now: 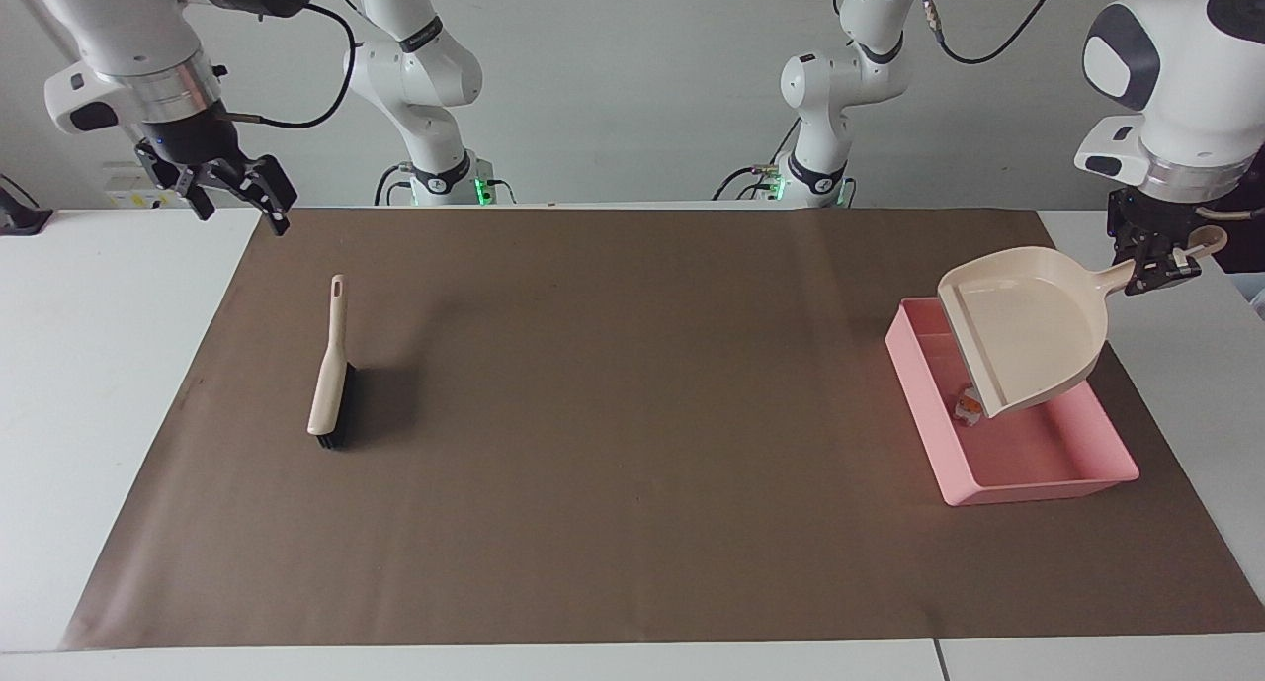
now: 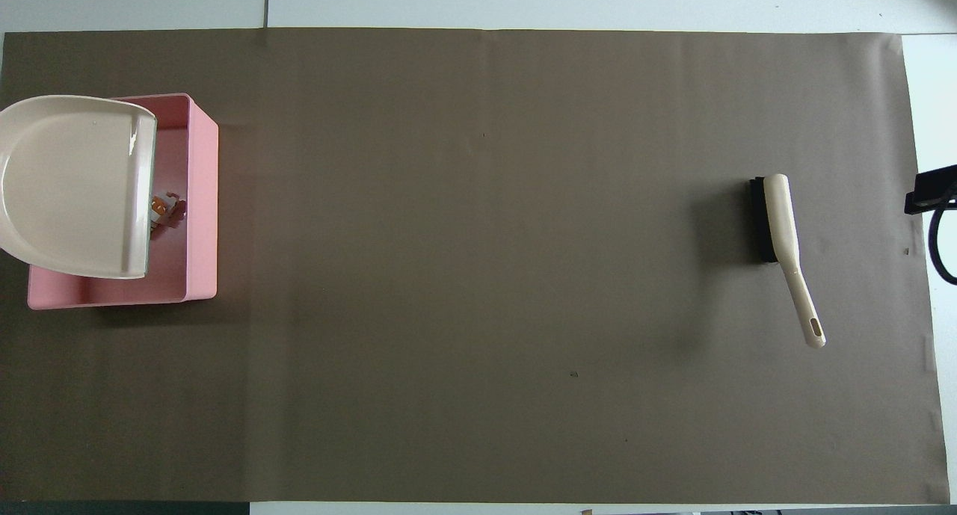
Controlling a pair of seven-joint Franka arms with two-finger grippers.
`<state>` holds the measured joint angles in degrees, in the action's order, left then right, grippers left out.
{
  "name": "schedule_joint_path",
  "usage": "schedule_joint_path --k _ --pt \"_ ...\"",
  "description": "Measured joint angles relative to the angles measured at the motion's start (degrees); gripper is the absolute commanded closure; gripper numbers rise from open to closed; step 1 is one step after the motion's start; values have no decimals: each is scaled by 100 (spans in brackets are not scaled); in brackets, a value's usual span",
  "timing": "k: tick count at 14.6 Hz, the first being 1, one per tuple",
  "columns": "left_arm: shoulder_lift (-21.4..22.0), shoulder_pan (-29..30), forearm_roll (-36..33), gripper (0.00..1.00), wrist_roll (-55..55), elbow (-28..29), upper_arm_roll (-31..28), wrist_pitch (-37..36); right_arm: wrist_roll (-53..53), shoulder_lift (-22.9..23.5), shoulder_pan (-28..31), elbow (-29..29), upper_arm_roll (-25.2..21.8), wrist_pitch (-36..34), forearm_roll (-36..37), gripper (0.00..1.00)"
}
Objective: Clean e-waste and dump in bin
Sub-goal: 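Lower the dustpan back onto the table with the left gripper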
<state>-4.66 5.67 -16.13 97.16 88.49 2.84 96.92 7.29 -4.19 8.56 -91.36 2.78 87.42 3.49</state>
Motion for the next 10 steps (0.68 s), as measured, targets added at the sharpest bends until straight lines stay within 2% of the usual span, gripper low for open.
schedule_joint_path --k 3,6,10 --pt "91 -303 467 97 1 415 31 1 20 181 -46 278 61 -209 -90 0" --pt "101 -1039 667 97 -486 946 62 82 23 242 -60 301 61 -289 -92 0" --pt "100 -1995 688 97 -1954 1955 81 980 33 252 -191 301 -12 -326 -96 0"
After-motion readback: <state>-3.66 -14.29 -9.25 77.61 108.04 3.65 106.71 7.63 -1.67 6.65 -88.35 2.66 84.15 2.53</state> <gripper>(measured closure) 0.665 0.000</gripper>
